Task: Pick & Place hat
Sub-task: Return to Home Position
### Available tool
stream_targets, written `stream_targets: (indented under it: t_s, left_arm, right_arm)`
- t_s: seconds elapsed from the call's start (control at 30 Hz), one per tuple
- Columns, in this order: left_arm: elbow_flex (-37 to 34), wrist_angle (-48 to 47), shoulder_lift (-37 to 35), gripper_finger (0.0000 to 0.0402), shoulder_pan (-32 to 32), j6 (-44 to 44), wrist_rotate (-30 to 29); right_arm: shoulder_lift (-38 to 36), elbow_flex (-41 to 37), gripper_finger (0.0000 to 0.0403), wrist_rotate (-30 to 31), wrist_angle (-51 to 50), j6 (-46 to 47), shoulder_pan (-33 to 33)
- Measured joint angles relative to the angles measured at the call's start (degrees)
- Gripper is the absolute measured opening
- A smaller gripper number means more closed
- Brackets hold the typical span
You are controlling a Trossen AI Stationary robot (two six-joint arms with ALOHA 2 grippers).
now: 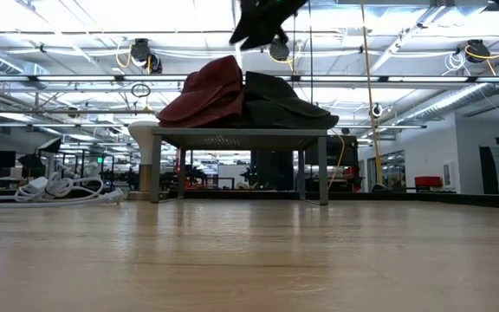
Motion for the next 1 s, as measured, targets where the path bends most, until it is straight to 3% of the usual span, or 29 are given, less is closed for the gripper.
stream_targets:
  t_s: [0.27, 0.43, 0.6, 0.73, 0.83, 1.0]
  left_arm:
    - [0.0, 1.3, 0.0, 0.0186, 0.0, 0.4, -0.1]
    - [0.0, 1.2, -0.1, 0.0187, 0.0, 6.1, -0.8]
    - [-1.9, 0.8, -1.9, 0.0186, 0.0, 11.2, -6.1]
    - [-7.4, 4.7, -5.7, 0.0186, 0.0, 12.6, -10.7]
    - [-12.4, 8.8, -9.0, 0.0186, 0.0, 13.2, -10.8]
    - [-21.4, 13.9, -14.2, 0.0186, -0.1, 12.5, -10.7]
  right_arm:
    - [-5.4, 0.1, 0.0210, -0.1, -5.5, 5.9, 4.4]
    - [-7.7, 0.1, 0.0210, -0.1, -8.4, 5.9, 9.2]
    - [-8.2, 0.1, 0.0210, -0.2, -12.6, 1.2, 15.2]
    - [-8.5, -1.1, 0.0210, -0.2, -13.8, -0.1, 19.5]
    - [-10.7, -7.1, 0.0210, -0.2, -9.4, 1.1, 21.9]
    - [-18.0, -25.5, 0.0210, -0.2, 7.9, 7.1, 24.7]
